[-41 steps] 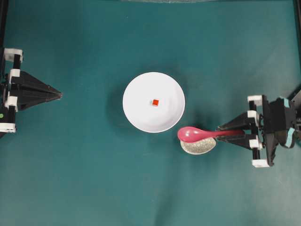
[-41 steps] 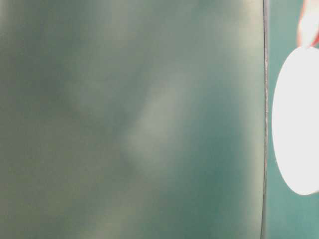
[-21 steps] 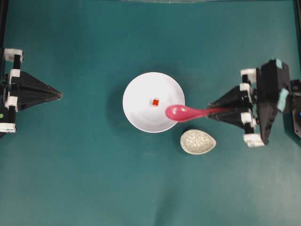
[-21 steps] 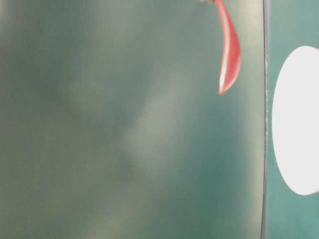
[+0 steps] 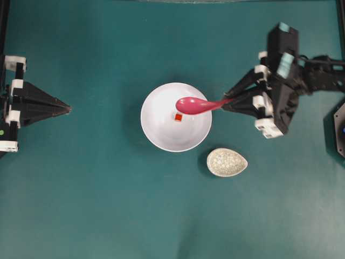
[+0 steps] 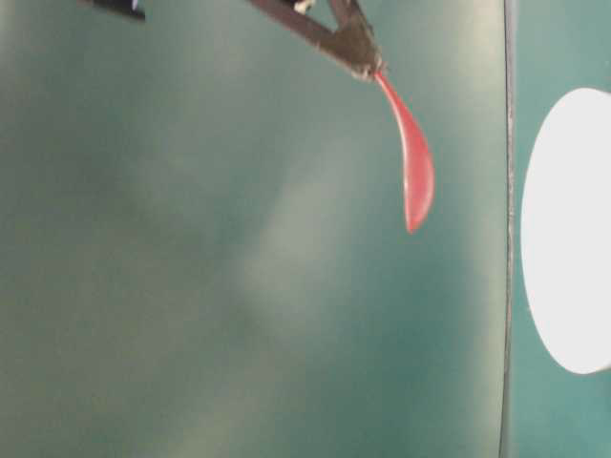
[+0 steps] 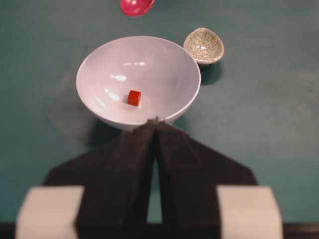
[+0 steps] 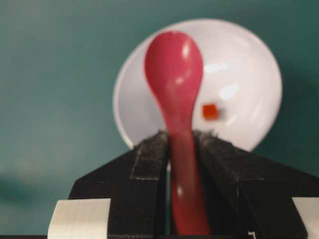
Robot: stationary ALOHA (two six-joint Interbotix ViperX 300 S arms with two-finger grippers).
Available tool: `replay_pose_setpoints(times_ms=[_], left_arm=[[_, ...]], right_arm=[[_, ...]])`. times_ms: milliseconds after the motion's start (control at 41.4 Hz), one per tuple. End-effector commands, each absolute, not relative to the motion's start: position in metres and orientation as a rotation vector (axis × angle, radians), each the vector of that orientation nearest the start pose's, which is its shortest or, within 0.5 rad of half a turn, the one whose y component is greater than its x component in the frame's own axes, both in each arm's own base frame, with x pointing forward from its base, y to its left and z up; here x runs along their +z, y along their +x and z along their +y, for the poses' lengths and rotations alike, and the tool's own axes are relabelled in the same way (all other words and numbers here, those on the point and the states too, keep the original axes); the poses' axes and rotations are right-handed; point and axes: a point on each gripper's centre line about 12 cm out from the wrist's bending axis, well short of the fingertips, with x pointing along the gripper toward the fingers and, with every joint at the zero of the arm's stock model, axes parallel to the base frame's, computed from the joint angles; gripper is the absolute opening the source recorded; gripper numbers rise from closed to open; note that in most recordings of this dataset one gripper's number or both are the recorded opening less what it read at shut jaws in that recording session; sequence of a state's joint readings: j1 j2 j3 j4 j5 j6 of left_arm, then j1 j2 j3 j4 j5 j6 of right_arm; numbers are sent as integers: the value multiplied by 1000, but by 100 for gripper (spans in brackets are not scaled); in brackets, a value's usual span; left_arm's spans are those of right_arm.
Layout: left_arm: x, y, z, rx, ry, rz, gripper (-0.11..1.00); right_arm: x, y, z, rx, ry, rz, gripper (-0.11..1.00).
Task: Grip the spoon and scoop the red block from the bowl with right arm.
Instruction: 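Lower the spoon bowl into the white bowl beside the red cube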
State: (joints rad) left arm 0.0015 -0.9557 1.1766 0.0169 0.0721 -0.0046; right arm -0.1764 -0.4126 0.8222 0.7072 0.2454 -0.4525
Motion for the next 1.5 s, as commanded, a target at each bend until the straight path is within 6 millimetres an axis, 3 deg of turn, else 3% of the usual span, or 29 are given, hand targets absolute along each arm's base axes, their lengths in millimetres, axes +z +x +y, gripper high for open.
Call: replay_pose_setpoints(times_ms=[0, 314, 531, 845, 1111, 1473], left_arm=[[255, 198, 0, 1, 15, 282, 1], [251, 197, 1, 1, 14, 311, 1], [251, 197, 1, 1, 17, 311, 1], [251, 197, 1, 0, 23, 311, 1], [251, 197, 7, 32, 19, 312, 1], [252, 197, 10, 46, 23, 304, 1]], right_arm=[[252, 316, -39, -58, 326, 613, 24], [239, 350, -41, 56, 237, 855, 24], [235, 364, -48, 36, 217, 952, 24], [228, 366, -59, -60, 220, 1143, 24], [228, 375, -63, -70, 208, 1167, 24], [224, 371, -59, -54, 208, 1218, 24]])
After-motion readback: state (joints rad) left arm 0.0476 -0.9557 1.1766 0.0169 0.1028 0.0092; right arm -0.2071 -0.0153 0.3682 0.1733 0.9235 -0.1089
